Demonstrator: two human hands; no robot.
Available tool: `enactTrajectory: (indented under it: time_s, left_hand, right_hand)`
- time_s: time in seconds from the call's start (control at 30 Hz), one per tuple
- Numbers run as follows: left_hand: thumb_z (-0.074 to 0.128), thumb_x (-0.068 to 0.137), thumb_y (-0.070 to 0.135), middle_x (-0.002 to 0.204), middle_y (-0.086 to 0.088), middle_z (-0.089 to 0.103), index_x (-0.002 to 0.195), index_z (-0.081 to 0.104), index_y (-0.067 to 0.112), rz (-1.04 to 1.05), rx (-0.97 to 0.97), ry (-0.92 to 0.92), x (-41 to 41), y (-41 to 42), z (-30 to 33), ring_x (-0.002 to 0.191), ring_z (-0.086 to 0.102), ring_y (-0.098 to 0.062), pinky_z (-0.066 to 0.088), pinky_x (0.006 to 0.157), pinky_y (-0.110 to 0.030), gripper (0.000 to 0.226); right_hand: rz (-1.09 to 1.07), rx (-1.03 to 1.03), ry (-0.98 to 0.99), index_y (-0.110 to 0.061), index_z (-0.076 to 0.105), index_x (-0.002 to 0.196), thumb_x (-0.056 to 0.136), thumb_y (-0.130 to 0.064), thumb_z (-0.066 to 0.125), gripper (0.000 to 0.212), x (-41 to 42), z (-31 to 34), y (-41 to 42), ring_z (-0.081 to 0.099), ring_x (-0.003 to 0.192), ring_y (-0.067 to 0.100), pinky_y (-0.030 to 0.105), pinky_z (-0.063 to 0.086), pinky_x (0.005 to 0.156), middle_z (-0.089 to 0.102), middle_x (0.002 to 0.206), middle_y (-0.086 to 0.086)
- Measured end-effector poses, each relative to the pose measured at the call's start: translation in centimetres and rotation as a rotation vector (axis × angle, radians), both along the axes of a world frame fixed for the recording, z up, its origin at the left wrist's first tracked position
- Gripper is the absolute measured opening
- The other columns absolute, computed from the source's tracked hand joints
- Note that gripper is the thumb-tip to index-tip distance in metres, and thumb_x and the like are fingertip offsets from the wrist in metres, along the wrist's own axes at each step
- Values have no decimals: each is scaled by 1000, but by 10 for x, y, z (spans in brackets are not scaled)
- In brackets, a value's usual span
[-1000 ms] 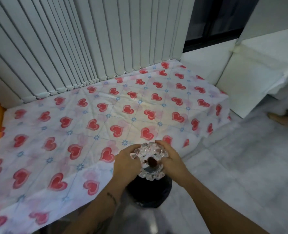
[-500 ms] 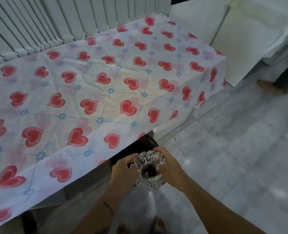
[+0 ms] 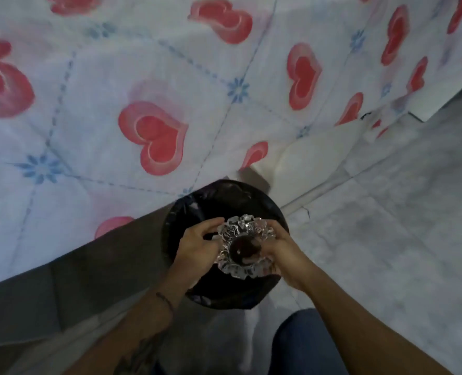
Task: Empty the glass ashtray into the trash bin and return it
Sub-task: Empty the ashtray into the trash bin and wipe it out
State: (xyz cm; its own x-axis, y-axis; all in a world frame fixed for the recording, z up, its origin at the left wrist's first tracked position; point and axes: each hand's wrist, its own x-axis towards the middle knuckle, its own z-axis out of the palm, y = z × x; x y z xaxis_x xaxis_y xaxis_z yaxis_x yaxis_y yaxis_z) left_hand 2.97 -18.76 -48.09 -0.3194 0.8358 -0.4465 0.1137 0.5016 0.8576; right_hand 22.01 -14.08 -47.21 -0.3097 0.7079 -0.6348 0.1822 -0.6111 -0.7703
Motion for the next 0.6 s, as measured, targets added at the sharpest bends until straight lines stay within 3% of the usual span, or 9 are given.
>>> enactTrajectory:
  time_s: [0.1,0.2,0.33,0.37,0.47,0.53,0.6]
  left_hand:
    - [71,85,18,113,15,72,118,71,32,41,52,5,-8,3,-34,102,69,-12,56,95,-42,36]
    - [71,84,20,112,17,72,117,72,32,49,136,35,-15,6,-57,101,69,-5,55,96,-39,35]
    - [65,87,16,87,16,75,116,72,28,-4,269,206,-23,-4,-66,78,69,3,57,79,-21,32]
    - [63,87,12,91,14,75,115,72,25,-5,315,310,-25,-9,-66,81,68,2,57,80,-21,32]
    - [61,82,7,117,2,68,115,70,21,-39,383,663,-36,-21,-64,107,63,-18,51,93,-37,37]
    - [61,78,15,131,2,60,123,63,27,-76,263,888,-44,-23,-66,118,54,-25,44,98,-50,46]
    - [60,77,22,142,0,49,131,56,30,-127,138,986,-50,-24,-70,126,44,-29,37,101,-57,55]
  right_hand:
    - [104,-54,60,-32,58,118,67,-3,56,59,-5,-38,9,76,80,32,35,58,54,73,103,14]
    - [181,-33,64,-24,64,116,70,-2,54,53,-9,-61,16,75,70,23,32,57,53,77,84,6]
    - [141,28,61,-28,61,112,68,-3,56,50,-21,-73,14,77,76,26,32,57,51,76,99,12]
    - [130,72,25,-30,57,112,72,-6,57,47,-25,-72,12,77,79,27,33,58,52,73,106,14]
    - [146,271,-122,-44,50,103,85,-19,56,32,-35,-64,5,76,81,26,37,61,52,65,110,8]
    - [145,394,-220,-42,47,104,89,-13,56,34,-40,-62,2,75,71,24,38,62,48,66,103,5]
    - [125,538,-276,-38,44,110,88,-5,55,42,-42,-62,-3,74,65,24,41,62,49,69,96,6]
